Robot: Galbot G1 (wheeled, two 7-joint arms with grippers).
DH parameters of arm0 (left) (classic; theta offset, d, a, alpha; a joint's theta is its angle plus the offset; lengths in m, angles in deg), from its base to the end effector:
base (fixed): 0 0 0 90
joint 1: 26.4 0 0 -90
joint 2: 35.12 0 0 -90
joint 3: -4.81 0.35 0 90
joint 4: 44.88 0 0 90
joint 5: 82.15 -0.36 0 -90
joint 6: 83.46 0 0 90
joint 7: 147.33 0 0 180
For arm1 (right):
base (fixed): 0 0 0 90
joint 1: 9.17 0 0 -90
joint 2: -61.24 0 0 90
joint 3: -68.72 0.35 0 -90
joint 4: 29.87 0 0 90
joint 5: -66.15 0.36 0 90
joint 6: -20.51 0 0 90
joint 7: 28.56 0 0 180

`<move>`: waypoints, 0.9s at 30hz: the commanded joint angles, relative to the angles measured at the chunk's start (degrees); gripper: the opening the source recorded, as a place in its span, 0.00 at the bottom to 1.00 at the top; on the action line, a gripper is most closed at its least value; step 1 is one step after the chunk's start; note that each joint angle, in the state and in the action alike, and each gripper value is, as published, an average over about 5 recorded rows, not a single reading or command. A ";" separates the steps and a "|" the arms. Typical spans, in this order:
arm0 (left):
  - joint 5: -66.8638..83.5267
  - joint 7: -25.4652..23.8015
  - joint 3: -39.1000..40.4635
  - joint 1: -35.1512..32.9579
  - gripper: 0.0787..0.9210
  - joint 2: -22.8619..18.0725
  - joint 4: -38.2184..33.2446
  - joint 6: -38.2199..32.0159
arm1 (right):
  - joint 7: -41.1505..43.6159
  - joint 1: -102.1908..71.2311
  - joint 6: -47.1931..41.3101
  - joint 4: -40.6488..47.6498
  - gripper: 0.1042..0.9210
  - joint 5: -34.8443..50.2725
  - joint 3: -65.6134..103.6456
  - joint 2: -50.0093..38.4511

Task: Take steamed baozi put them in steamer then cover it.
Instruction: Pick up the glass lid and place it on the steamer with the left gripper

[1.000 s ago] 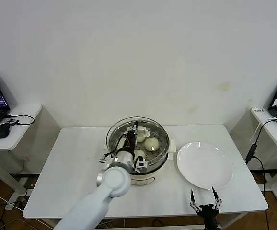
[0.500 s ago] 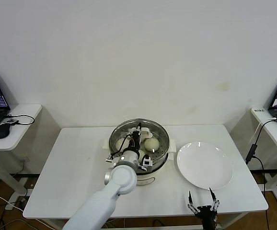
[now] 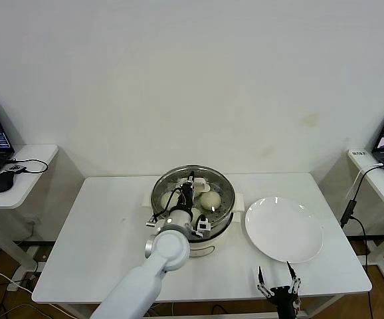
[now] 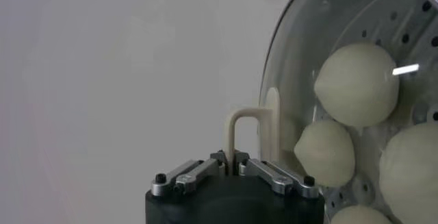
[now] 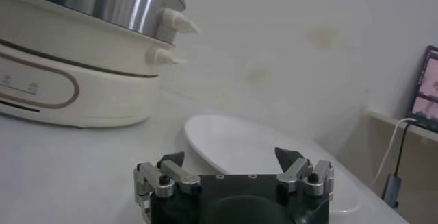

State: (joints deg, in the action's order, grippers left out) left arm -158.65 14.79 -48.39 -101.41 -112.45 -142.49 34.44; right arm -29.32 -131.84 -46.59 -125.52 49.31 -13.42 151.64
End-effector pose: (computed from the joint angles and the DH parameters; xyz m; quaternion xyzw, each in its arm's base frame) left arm 0.3644 -0.1422 -0.2563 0.0908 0.7038 0.7038 0.0321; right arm 0.1288 -0.0468 -0.4566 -0.0050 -0.9854 0.1643 0.0446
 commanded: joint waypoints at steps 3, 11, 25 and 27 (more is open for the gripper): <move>-0.15 0.69 -0.63 -1.02 0.07 -0.45 0.17 -0.33 | 0.02 -0.07 0.00 0.01 0.88 -0.26 -0.64 0.06; 0.20 2.67 -1.44 -1.59 0.07 -1.63 0.52 -0.77 | 0.06 -0.39 0.07 -0.23 0.88 -0.45 -0.75 0.05; 0.64 2.76 -2.46 -7.50 0.37 1.56 -9.92 -0.74 | 0.14 -0.48 -0.04 -0.39 0.88 -0.92 -1.39 0.02; 1.18 2.80 -2.95 -10.07 0.43 2.94 -13.64 -0.77 | 0.15 -0.56 -0.07 -0.48 0.88 -0.97 -1.43 0.01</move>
State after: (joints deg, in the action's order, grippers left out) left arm -158.26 17.38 -50.68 -105.54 -112.38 -145.84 33.73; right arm -29.16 -132.31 -46.61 -125.83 48.44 -14.76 151.65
